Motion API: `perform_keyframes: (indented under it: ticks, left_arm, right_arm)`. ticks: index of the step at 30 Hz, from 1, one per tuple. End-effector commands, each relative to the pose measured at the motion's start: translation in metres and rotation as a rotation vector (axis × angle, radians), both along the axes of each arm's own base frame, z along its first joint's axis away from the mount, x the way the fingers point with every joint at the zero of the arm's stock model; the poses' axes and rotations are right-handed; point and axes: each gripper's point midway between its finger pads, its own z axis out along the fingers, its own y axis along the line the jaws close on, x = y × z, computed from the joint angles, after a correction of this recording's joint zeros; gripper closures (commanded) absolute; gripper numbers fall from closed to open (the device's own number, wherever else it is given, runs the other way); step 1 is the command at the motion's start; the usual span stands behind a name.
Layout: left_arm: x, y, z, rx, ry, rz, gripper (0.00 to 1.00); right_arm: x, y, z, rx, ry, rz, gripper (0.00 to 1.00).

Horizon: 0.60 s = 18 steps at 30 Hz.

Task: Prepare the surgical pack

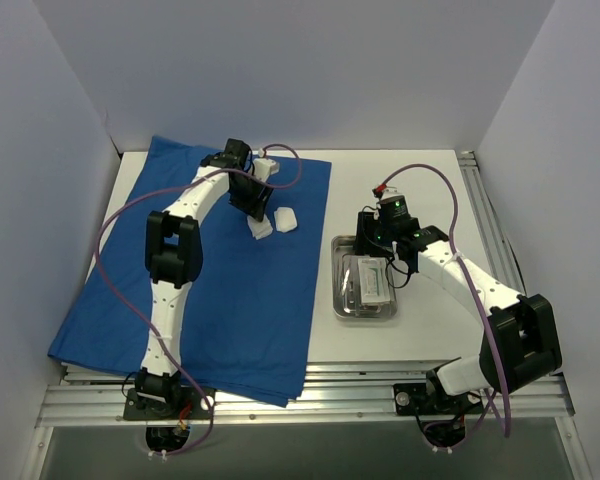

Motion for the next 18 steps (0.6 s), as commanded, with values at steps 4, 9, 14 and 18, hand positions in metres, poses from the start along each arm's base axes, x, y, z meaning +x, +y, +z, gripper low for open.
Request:
perform_keyframes:
  ticks: [4,9,14,18]
  left_arm:
    - [0.003,-0.005,0.012,-0.028,-0.011,-0.026,0.36]
    - [-0.006,-0.010,-0.012,-0.042,0.066,-0.041,0.39]
    - [-0.016,-0.007,-0.027,-0.024,0.128,-0.053,0.40]
    - [-0.025,-0.009,-0.029,-0.037,0.161,-0.080,0.52]
  right_arm:
    - [-0.005,0.001,0.000,-0.001,0.007,-0.002,0.51]
    - [-0.003,0.001,0.002,-0.007,0.007,0.004,0.51]
    - [-0.001,0.002,0.005,-0.007,0.000,0.006,0.51]
    - [0.001,0.003,0.006,-0.007,0.002,0.007,0.51]
